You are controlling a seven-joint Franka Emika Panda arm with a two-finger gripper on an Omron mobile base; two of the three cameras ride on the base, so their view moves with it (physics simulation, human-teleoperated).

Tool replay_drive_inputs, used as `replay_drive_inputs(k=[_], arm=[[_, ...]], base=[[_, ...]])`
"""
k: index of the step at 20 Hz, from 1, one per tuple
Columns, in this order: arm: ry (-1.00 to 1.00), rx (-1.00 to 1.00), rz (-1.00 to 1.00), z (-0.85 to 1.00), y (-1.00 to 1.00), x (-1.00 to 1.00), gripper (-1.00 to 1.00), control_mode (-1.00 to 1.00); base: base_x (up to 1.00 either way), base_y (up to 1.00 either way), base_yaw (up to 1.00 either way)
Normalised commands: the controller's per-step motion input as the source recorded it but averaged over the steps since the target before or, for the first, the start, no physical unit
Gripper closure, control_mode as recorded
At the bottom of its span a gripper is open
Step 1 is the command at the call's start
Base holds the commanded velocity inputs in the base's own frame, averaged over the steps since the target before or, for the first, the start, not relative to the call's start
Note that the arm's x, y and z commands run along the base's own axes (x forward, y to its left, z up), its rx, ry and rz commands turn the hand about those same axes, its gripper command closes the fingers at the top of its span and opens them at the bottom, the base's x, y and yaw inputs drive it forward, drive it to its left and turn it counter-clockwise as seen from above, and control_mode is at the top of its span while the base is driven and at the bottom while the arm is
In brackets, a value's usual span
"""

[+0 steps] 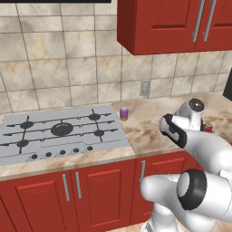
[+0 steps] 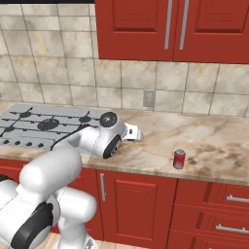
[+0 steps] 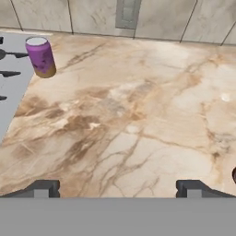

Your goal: Four empty soda cans are scattered around the kitchen. Gather all the cans and cluster them next to the stove for recycling.

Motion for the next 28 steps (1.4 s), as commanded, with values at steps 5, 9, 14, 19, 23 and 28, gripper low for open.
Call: replay_drive_inputs(k=[5,9,14,19,23,28], arm=[[0.0,0.0,0.0,0.12,-0.33,-0.16,-1.0,-1.0],[0.0,0.0,-0.01,0.12,-0.31,-0.17,-1.0,-1.0],[0.0,0.0,-0.02,0.06,-0.3,-0.16,-1.0,-1.0],[0.0,0.0,-0.03,0.02,-0.3,-0.11,-1.0,-1.0],[0.0,0.0,-0.04,0.0,-0.29,-0.07,-1.0,-1.0],[0.0,0.0,-0.03,0.0,-0.32,-0.01,-1.0,-1.0]], base=[[0.0,0.0,0.0],[0.0,0.0,0.0],[0.0,0.0,0.0],[0.0,0.0,0.0],[0.0,0.0,0.0],[0.0,0.0,0.0]])
